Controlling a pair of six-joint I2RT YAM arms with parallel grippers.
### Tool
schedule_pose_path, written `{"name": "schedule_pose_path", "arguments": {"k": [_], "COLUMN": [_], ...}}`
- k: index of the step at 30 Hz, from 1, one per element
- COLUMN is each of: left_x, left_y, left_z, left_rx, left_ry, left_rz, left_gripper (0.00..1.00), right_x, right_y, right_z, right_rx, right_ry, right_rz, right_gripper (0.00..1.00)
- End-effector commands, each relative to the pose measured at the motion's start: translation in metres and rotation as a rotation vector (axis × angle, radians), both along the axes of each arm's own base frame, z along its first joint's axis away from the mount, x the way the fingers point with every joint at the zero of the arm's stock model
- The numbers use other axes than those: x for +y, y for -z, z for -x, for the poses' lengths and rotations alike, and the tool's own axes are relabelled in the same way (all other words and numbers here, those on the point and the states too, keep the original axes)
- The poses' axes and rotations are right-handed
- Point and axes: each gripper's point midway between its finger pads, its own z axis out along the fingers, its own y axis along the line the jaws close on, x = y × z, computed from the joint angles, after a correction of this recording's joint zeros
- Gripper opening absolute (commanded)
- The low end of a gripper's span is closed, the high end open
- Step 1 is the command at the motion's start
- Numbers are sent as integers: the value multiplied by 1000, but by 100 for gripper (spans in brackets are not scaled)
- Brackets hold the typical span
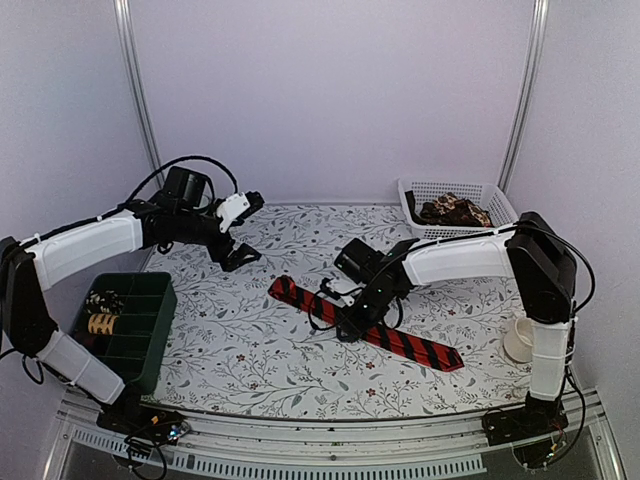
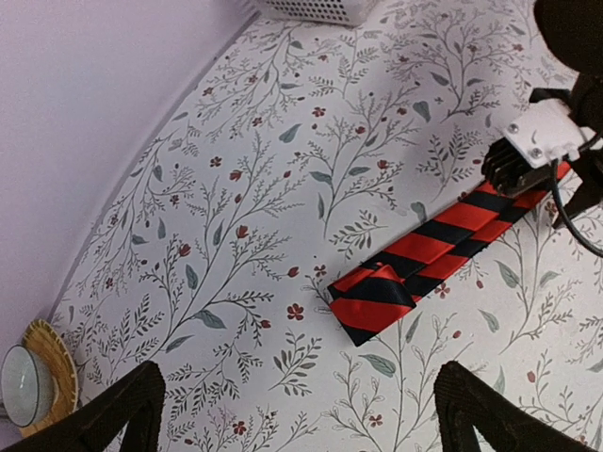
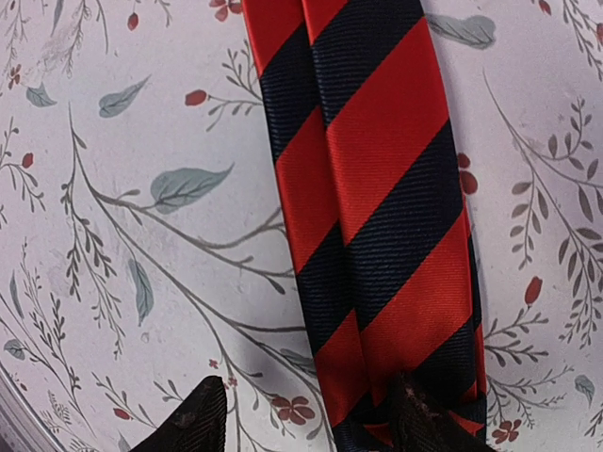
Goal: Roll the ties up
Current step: Roll the tie at the center of the board.
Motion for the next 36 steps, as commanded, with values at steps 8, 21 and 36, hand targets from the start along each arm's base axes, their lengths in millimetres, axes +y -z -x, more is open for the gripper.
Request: {"name": "schedule_pose_path", "arguments": {"k": [8,21,36], "left_x": [-40,-92,-108], "left_y": [45,98,144], "left_z": [43,14,7], "left_rx": [8,27,18], "left_ry": [465,732,868], "left_rz": [-59,-126,-171], "left_gripper": [100,100,100], "right_x": [-98,-14,49], "right_y": [12,-104,-117], "right_z": [52,-5,-70], "right_rx": [165,58,235], "right_ry": [3,92,486], "right_rz": [241,-271,-698], "right_gripper": [59,70,64]}}
